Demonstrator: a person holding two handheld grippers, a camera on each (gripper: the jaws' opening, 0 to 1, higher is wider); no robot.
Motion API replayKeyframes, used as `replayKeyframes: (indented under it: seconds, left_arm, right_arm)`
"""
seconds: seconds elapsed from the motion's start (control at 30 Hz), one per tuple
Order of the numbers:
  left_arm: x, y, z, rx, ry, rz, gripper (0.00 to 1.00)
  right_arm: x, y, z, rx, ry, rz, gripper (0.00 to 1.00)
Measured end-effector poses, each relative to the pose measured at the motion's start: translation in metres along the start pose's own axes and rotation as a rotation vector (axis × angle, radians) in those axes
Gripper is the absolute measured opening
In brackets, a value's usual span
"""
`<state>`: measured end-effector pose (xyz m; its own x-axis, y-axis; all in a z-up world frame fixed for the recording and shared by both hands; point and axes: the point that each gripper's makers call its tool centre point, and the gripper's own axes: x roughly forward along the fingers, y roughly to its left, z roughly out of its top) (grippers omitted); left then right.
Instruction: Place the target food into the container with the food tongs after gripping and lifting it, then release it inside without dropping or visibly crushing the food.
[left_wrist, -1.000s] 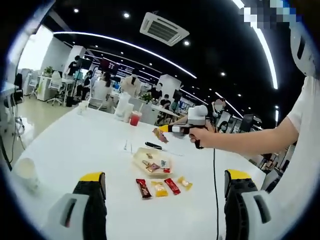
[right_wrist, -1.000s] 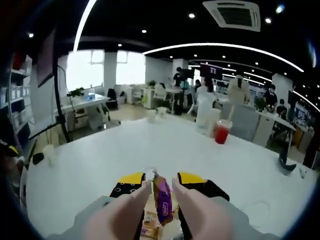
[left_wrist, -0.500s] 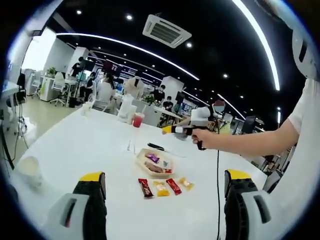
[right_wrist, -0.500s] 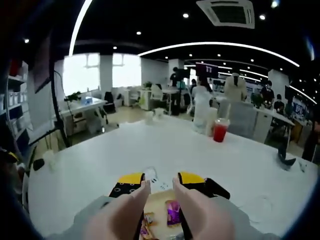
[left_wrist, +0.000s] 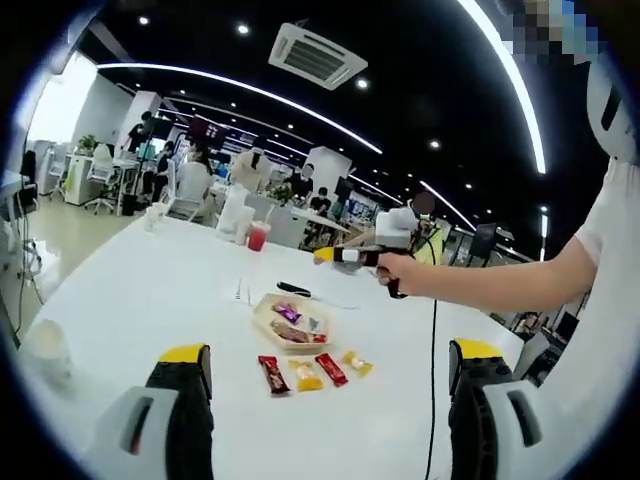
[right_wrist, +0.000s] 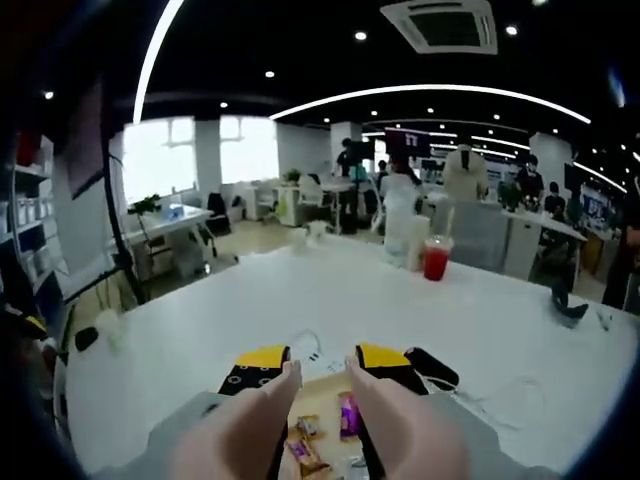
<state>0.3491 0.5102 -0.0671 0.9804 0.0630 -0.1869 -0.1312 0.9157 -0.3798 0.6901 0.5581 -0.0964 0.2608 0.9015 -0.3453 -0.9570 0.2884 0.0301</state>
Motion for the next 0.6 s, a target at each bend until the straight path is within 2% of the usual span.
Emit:
replayKeyframes:
  seconds: [0.07, 0.17, 0.4, 0.47, 0.6]
  left_arm:
    - [0.001, -0.003, 0.002, -0.002, -0.012, -0.006, 0.99]
    - [0.006, -0.008, 0.004, -0.005, -0.033, -0.029, 0.99]
    - [0.010, -0.020, 0.003, -0.009, -0.039, -0.076, 0.99]
    - [0.008, -0.020, 0.003, -0.003, -0.048, -0.084, 0.99]
    - [0.010, -0.016, 0.007, -0.051, -0.080, -0.102, 0.99]
  right_arm:
    - [-0.005, 0.002, 0.003, 0.021, -0.012, 0.001, 0.25]
    - [-0.009, 0.007, 0.001, -0.007, -0.007, 0.007, 0.25]
    - [-0.026, 0.013, -0.003, 0.010, -0.002, -0.007, 0.25]
    - [-0.032, 0.018, -0.002, 0.008, -0.007, -0.007, 0.25]
    - [-0.044, 0.015, 0.001, 0.011, -0.019, -0.021, 0.25]
